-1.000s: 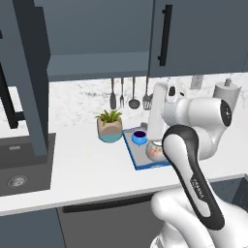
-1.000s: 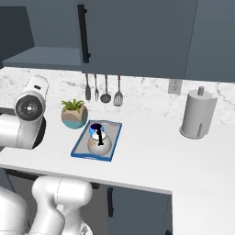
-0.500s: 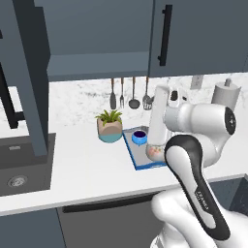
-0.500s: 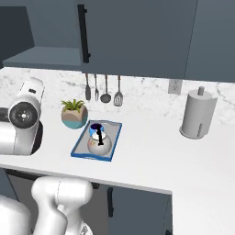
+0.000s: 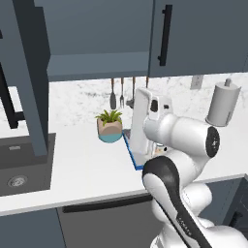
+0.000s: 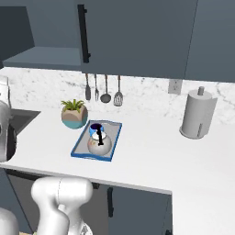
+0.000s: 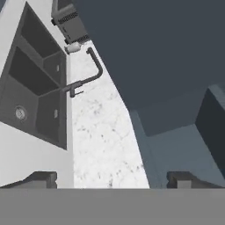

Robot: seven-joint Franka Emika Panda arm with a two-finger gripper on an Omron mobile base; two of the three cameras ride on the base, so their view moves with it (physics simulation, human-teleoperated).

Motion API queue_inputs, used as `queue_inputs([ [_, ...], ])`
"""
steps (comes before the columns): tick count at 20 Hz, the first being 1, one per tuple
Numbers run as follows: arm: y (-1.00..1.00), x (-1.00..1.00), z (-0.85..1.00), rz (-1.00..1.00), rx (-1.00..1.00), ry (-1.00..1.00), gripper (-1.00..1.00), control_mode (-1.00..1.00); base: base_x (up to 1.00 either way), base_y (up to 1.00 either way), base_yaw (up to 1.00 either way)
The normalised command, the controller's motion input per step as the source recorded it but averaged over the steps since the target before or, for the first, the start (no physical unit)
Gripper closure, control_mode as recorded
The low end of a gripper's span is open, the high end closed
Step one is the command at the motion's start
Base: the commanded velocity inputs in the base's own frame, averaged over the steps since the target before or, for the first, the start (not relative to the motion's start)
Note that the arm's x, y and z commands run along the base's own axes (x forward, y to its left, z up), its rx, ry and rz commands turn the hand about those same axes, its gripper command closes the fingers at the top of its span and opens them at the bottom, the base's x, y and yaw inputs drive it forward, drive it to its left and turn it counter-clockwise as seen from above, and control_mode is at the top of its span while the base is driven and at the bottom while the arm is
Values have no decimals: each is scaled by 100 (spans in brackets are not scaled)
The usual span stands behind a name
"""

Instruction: Pick the kettle from the counter and place it on the tray. Then pick the mug from the cabinet and place it on the tray. Then close the cabinet doors.

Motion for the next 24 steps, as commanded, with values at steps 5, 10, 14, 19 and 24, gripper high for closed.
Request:
queue_inputs([
  [5,53,-49,-11,-1,0,-41,-100,-100,0,0,0],
  [10,38,-65,-22,-6,0,-36,-100,-100,0,0,0],
  [14,31,-45,-20,-1,0,-15,-100,-100,0,0,0],
  [19,29,-23,-30,0,0,-14,-100,-100,0,0,0],
  [24,43,12,-33,-15,0,-14,-100,-100,0,0,0],
])
